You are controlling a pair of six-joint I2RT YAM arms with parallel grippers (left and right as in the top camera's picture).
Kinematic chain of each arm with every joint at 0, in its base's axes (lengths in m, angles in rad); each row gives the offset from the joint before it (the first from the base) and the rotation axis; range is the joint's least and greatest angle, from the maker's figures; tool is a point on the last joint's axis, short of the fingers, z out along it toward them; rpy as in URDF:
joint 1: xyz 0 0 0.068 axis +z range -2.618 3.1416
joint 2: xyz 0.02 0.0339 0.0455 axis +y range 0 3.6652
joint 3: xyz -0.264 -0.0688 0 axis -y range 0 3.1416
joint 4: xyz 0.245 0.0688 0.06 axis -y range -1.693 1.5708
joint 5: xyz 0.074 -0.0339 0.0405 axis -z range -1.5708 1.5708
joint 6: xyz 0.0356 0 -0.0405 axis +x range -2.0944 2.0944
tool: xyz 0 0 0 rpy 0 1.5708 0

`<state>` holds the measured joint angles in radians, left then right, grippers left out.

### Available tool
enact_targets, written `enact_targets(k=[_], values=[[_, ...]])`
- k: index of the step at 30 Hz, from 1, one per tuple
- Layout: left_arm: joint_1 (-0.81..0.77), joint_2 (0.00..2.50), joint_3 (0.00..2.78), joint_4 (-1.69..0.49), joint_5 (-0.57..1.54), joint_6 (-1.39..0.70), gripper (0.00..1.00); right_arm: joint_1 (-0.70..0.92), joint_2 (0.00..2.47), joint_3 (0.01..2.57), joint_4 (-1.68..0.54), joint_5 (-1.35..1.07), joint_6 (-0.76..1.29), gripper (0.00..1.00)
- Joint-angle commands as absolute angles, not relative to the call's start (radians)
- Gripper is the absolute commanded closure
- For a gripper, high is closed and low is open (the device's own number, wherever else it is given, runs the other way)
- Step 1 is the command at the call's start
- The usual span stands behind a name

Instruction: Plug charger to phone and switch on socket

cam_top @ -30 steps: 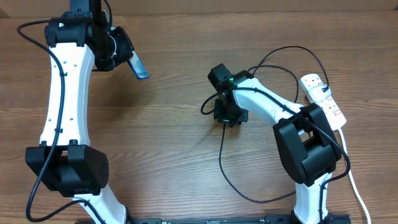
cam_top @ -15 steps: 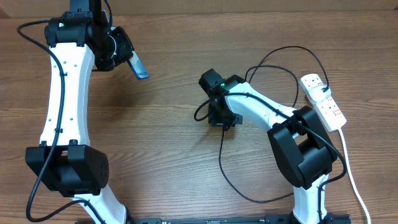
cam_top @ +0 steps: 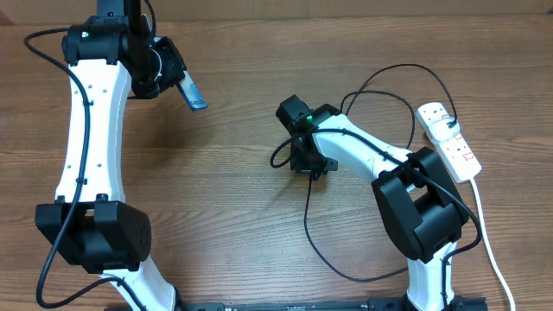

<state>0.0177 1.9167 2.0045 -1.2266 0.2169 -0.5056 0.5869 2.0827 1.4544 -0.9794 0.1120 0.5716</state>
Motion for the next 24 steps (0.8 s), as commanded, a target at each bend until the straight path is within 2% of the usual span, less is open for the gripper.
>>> enact_targets(k=[1, 14, 20, 24], values=[[0.019, 1.909, 2.019, -1.221, 0.238, -0.501, 0.96, 0.580, 2.090, 1.472, -0.974, 0.130, 0.572, 0.86], [0.019, 1.909, 2.019, -1.216, 0.258, -0.489, 0.96, 0.580, 2.090, 1.473, -0.973, 0.080, 0.572, 0.96], [0.019, 1.909, 2.019, -1.157, 0.430, -0.373, 0.96, 0.580, 2.087, 1.520, -0.984, -0.014, 0.497, 0.96], [0.019, 1.909, 2.020, -1.077, 0.669, -0.263, 0.96, 0.580, 2.056, 1.610, -1.031, -0.146, 0.411, 0.96]])
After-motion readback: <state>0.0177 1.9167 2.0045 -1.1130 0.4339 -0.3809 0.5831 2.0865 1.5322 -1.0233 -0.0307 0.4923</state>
